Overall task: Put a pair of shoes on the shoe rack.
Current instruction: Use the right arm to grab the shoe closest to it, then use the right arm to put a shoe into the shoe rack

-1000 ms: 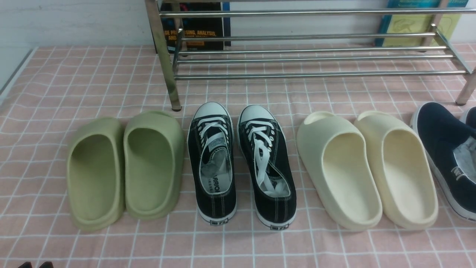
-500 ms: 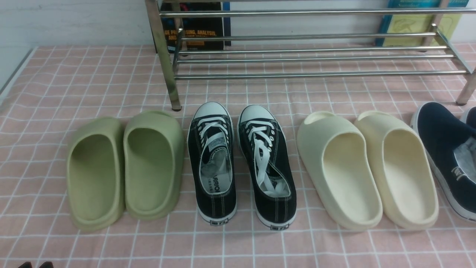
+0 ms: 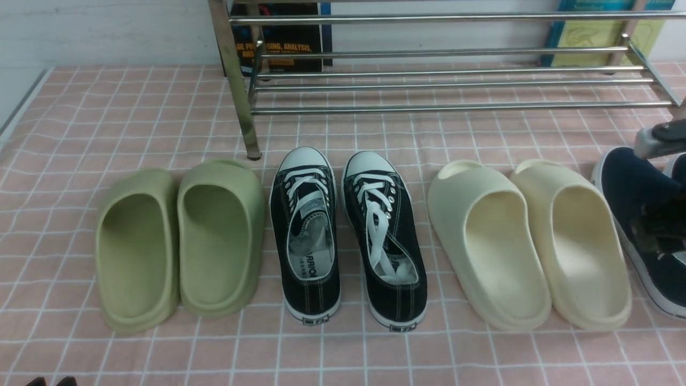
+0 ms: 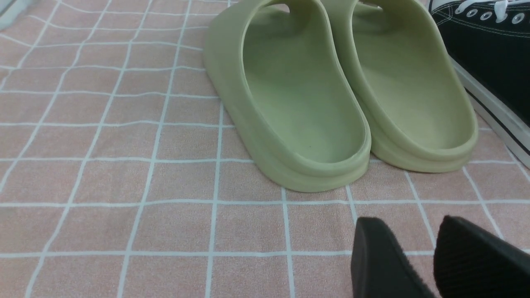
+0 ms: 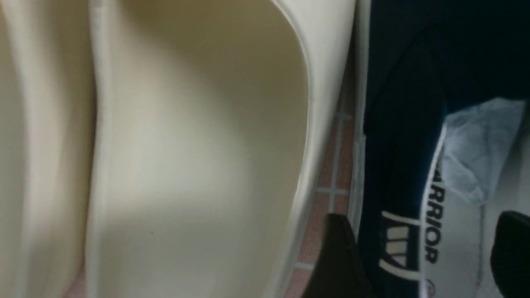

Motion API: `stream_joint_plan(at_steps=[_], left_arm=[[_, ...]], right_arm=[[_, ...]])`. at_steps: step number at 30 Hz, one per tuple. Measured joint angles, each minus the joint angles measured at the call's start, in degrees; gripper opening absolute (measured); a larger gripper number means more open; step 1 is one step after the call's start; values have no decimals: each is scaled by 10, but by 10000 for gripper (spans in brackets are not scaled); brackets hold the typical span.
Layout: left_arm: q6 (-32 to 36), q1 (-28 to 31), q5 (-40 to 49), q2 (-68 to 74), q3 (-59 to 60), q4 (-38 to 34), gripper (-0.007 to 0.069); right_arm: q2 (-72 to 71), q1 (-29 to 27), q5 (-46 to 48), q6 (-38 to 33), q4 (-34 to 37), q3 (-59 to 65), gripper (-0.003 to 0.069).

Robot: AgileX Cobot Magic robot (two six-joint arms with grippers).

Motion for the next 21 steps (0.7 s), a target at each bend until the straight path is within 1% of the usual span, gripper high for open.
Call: stream_joint_plan(at_steps=[1,3,4,5,7,8,9,10,14,17,20,21], left_arm=[[0,0,0,0,0,0,239],[0,0,0,0,0,0,239],[0,0,0,0,0,0,239],[0,0,0,0,0,0,239],[0,0,0,0,0,0,239],[0,0,0,0,0,0,239],[0,0,0,0,0,0,239],[0,0,0,0,0,0,239],[0,0,0,0,0,0,239],[-1,0,0,0,0,0,239],[-1,0,0,0,0,0,239],[-1,0,0,0,0,0,239]], right_arm=[[11,0,-3,2,0,0,461],[44,0,-7,12,0,0,377],[46,0,-8,12,0,0,367],[57,0,-9,15,-4,0,283],[61,0,-10,16,-8,-1,158],[61,0,-10,16,-8,-1,158],[58,0,-10,16,-10,-2,62],[54,0,-11,16,-10,-2,31],[26,0,15,16,-9,-16,25],[-3,0,31,8,0,-49,25],[-12,1,30,-24,24,-91,25],[-8,5,28,-55,51,-120,25]])
